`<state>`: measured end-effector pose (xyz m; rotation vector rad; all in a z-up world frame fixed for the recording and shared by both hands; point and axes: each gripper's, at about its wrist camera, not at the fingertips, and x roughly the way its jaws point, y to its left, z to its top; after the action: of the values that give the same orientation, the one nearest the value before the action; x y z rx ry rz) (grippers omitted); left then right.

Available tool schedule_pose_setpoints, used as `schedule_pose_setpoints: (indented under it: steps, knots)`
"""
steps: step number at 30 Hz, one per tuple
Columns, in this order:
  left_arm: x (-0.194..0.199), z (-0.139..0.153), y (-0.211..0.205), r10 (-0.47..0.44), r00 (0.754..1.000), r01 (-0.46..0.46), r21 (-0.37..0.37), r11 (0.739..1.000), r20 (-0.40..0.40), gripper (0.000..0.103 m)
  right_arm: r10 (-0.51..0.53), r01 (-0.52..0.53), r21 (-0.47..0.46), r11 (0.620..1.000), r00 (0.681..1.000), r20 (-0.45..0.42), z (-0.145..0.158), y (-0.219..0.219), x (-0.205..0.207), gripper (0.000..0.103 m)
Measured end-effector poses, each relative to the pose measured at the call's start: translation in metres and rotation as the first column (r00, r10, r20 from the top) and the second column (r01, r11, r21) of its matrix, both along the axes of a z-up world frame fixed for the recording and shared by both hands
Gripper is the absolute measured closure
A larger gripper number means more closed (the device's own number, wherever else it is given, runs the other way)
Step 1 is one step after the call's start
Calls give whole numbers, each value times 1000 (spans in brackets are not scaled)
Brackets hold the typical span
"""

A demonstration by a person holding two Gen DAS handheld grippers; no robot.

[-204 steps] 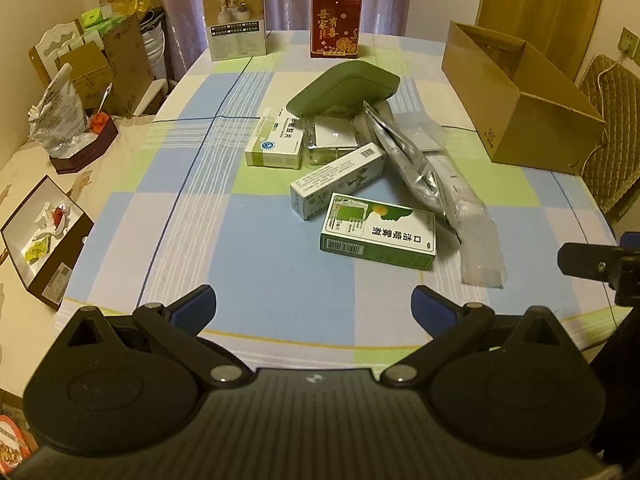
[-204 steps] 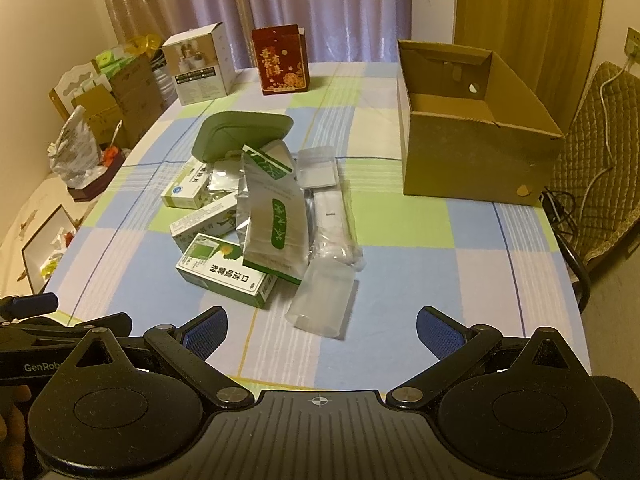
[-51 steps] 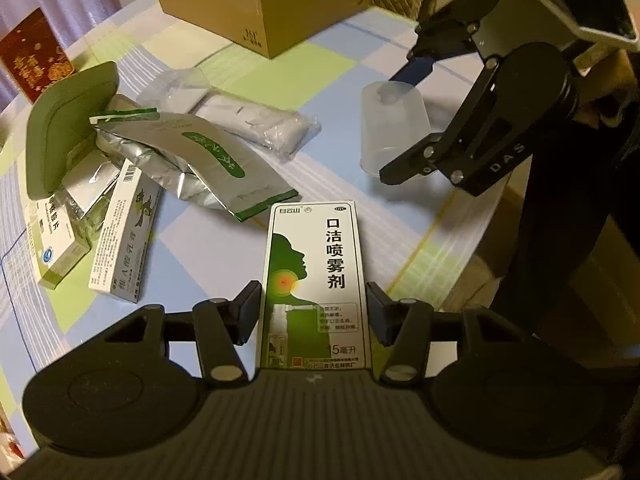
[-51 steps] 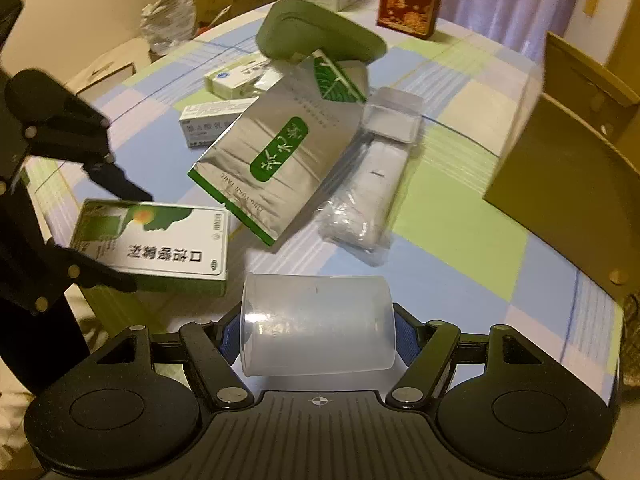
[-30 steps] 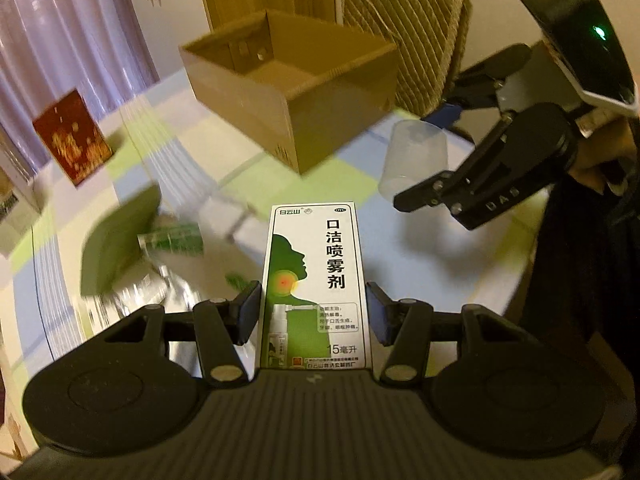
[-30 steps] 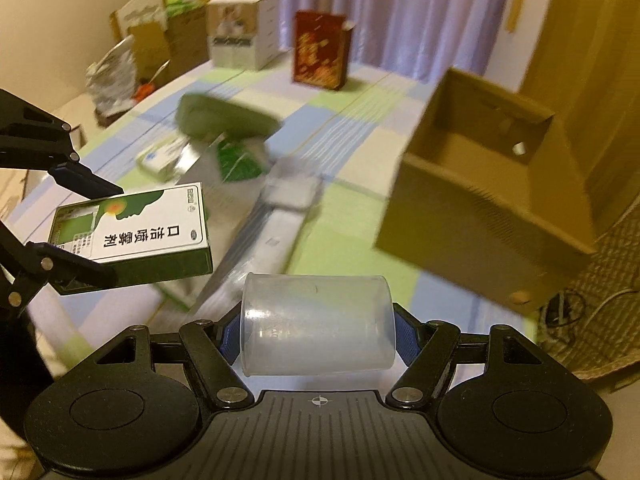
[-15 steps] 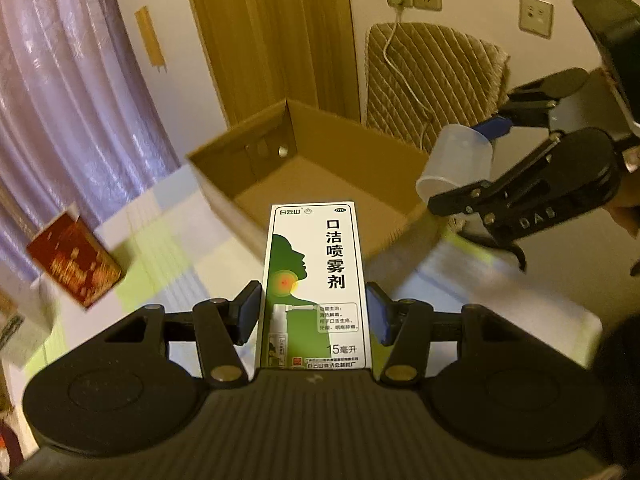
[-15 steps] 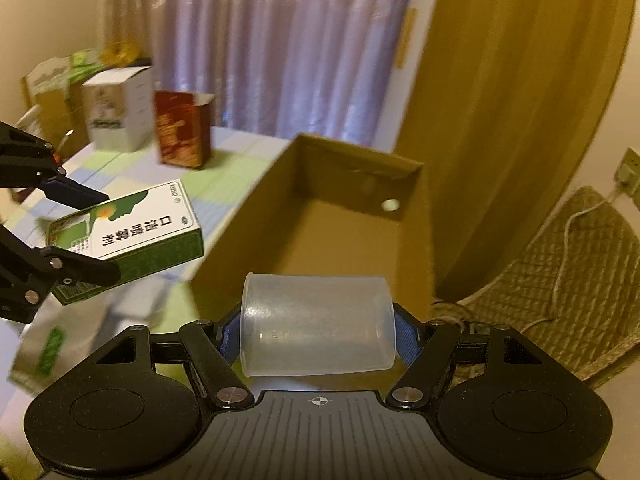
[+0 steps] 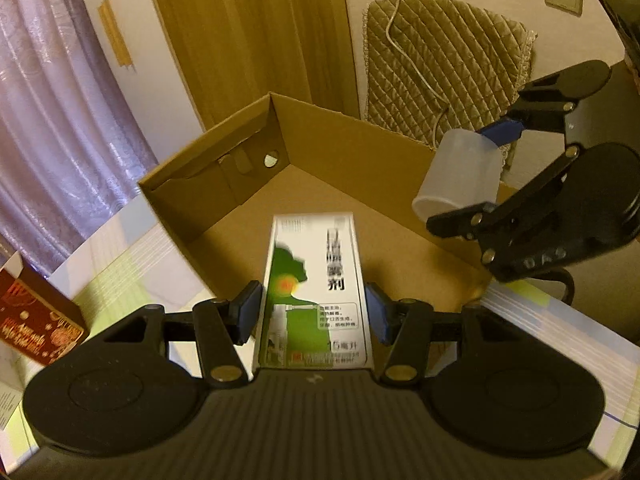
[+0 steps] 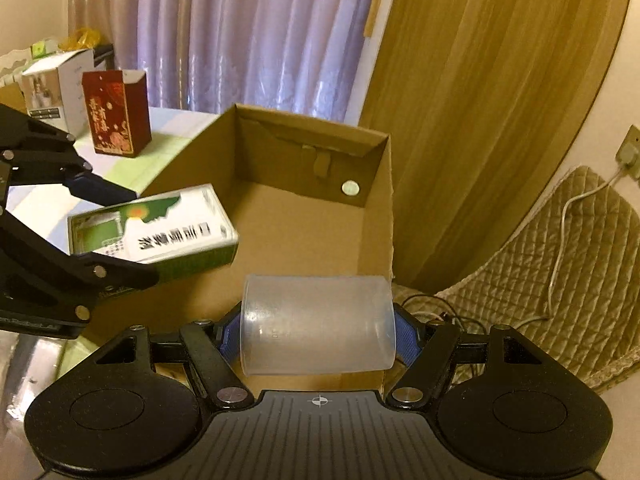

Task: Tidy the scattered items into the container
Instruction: 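Carry the spray box and cup into the cardboard box with both tools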

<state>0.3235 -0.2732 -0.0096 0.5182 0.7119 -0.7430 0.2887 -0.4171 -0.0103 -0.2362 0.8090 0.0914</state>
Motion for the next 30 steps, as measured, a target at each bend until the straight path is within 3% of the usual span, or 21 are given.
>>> schedule_pose_setpoints:
  steps: [6,15,17,22,30]
  knots:
    - [9,-8,-10,-21,1000,22,-3,1000,19,53,11,-11,-4,1000,1000,4,-9,-5,8,29]
    - [0,18,20,27,993,-23,-42,999,113,49,27,-27,17,999,999,-26,-13,1,18,29]
    - [-1,22,28,52,992,-46,-58,997,114,42,35,-34,24,999,999,-27,-13,5,21,29]
    - [-7,28,52,108,988,-99,-81,992,108,41,54,-53,22,998,998,-34,-15,18,29,29]
    - [-17,24,85,179,981,-171,-112,979,70,30,76,-75,17,997,997,-32,-25,32,36,29]
